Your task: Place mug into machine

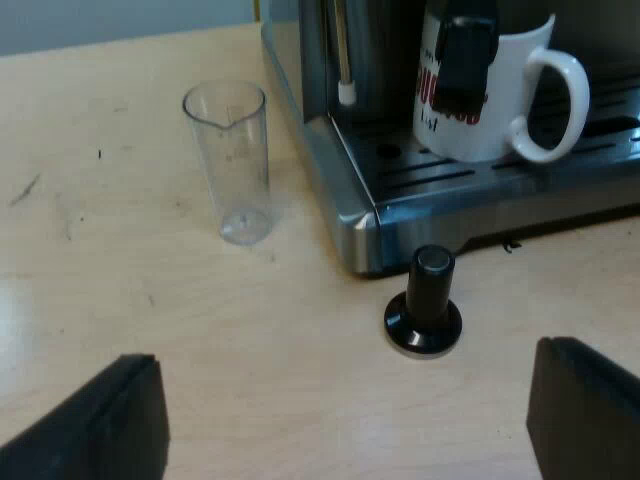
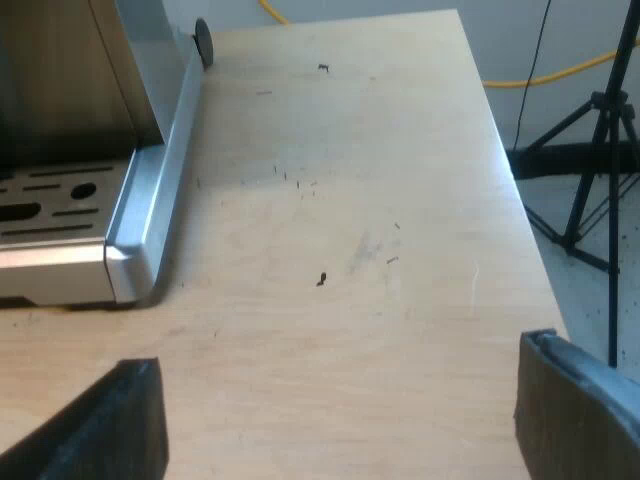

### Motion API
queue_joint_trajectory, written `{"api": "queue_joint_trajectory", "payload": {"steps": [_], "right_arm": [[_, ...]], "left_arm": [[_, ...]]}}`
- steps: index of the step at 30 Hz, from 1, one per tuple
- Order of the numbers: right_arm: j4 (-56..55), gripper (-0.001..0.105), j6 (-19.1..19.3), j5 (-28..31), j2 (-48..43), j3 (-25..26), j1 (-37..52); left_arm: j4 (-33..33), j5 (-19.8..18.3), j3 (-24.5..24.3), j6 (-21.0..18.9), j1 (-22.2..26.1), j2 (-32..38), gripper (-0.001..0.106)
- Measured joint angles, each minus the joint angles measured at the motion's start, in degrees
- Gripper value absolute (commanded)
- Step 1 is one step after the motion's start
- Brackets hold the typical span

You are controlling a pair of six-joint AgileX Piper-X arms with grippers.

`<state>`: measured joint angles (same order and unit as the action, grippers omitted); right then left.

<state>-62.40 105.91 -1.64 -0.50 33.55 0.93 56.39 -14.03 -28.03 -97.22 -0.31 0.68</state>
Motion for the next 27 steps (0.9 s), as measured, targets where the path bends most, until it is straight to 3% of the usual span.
{"api": "queue_joint_trajectory", "payload": {"steps": [7, 27], "right_arm": [[0.06, 0.072, 0.0, -0.16, 0.0, -2.34, 0.0], [0.38, 0.072, 0.0, -0.16, 0.0, -2.31, 0.0]], "left_arm": [[0.06, 0.04, 0.02, 0.0, 0.0, 0.0, 0.074], [0.06, 0.18, 0.02, 0.0, 0.0, 0.0, 0.074]]}}
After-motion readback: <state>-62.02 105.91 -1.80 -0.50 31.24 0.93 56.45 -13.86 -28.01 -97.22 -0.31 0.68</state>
